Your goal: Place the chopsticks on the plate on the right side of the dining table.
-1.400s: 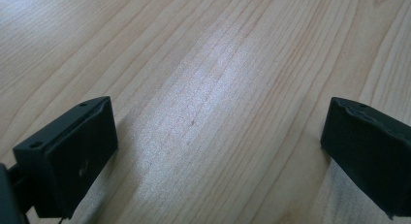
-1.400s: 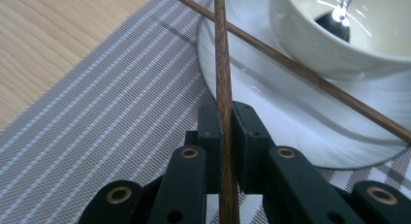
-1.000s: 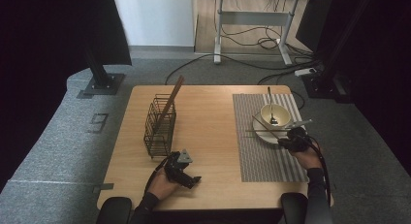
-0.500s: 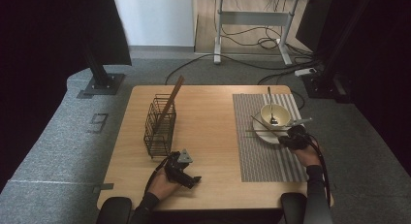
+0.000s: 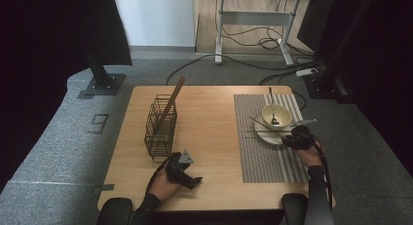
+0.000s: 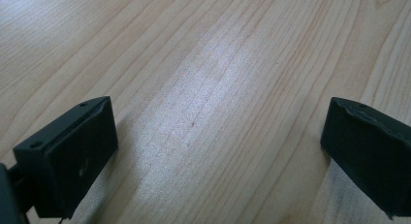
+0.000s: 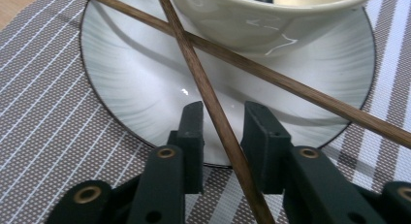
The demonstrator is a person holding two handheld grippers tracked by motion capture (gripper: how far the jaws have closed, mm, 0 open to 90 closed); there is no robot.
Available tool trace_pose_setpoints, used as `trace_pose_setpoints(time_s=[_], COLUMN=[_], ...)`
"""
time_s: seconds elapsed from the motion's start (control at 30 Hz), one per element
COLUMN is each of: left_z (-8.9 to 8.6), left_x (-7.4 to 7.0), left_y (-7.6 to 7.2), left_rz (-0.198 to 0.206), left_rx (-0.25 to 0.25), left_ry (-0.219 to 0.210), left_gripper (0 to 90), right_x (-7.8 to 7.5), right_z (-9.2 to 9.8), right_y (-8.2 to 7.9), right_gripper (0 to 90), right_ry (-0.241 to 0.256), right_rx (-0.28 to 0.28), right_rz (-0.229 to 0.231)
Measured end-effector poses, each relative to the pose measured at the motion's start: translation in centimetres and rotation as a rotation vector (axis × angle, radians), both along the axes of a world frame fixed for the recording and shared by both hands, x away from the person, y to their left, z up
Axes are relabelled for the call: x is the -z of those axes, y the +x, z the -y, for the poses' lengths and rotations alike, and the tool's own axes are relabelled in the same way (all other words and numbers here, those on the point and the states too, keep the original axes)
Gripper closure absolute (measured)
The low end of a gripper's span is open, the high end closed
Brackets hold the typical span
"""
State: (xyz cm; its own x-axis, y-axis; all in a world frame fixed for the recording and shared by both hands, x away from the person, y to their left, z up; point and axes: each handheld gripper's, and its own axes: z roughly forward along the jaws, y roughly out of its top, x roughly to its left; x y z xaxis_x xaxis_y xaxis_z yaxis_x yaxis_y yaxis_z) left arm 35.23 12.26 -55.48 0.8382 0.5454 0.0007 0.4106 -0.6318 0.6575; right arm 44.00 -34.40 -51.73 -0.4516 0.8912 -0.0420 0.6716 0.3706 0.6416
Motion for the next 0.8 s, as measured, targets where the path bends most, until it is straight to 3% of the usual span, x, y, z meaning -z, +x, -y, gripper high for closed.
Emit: trace_pose_setpoints(time_s=[0.3,0.8], left_z=[0.02,0.04], left_x=[0.0,0.0], left_y=[0.0,0.0], left_rz=[0.0,0.0], left_rx=[-0.001,-0.002], left_ry=[0.0,0.0], left_gripper=[0.0,0.0], right_x=[-0.6,-0.52], right_z=[0.02,0.94], right_y=[-0.36,-0.17], right_gripper=[56.4,42.8], right_ry=[-0.068,-0.109], right_rx=[0.047,0.159], right_rz=[0.019,0.048])
